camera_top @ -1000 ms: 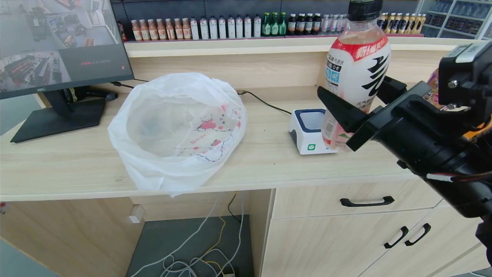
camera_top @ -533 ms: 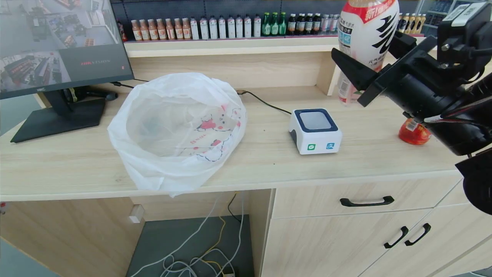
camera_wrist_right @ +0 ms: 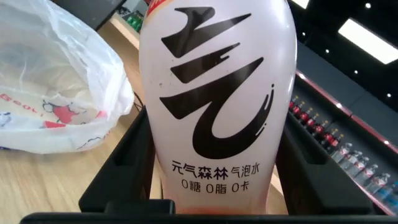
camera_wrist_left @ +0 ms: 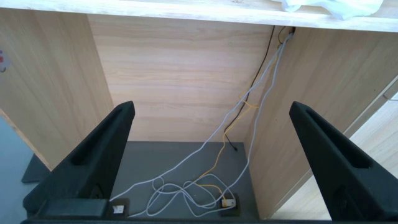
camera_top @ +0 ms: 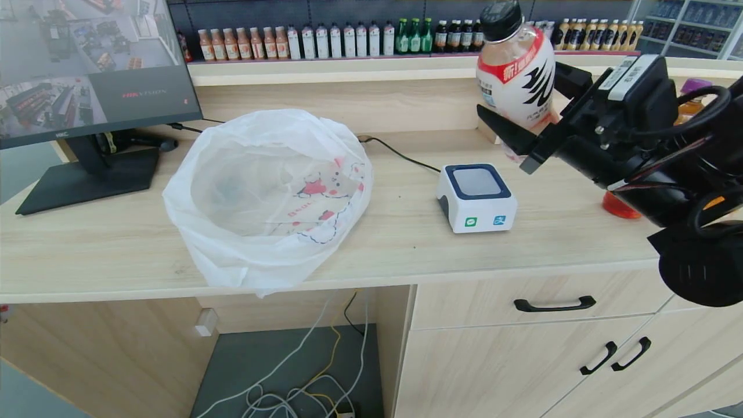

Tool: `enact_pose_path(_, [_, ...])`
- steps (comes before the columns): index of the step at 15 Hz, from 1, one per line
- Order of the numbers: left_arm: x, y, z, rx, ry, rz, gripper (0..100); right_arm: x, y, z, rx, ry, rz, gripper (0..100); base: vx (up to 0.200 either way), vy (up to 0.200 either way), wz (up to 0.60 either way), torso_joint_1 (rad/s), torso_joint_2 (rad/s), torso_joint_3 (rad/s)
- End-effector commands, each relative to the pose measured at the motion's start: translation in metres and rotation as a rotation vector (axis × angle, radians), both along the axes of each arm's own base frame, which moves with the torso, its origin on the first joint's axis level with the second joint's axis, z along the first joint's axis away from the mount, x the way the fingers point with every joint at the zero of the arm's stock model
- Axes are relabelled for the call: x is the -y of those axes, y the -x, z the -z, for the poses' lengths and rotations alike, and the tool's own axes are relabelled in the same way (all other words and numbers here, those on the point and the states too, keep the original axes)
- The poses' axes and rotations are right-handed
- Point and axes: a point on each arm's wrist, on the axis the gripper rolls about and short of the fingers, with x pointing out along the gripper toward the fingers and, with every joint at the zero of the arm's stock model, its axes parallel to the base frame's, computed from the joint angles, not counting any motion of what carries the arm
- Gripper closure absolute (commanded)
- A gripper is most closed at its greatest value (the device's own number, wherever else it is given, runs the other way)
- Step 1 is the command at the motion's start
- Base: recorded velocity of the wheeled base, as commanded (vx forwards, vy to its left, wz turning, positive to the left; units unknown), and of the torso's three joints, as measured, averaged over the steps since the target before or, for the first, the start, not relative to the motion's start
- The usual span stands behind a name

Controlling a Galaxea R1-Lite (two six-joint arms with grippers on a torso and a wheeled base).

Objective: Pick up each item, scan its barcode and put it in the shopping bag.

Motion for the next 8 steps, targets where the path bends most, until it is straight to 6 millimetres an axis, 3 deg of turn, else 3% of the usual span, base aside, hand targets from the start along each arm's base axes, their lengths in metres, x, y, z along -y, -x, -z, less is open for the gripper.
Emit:
enact_pose_path(1, [0.0,0.0,0.0,0.0,0.0,-0.001,0,-0.007,-0.01,0.014,-0.007,0.05,-0.025,100,0.0,0.0,0.0,0.0,0.0,0.0])
enact_pose_path(8, [0.0,0.0,0.0,0.0,0.0,-0.001,0,-0.023,-0.039,0.035,0.073,0.184,-0.124,100,0.0,0.0,0.0,0.0,0.0,0.0])
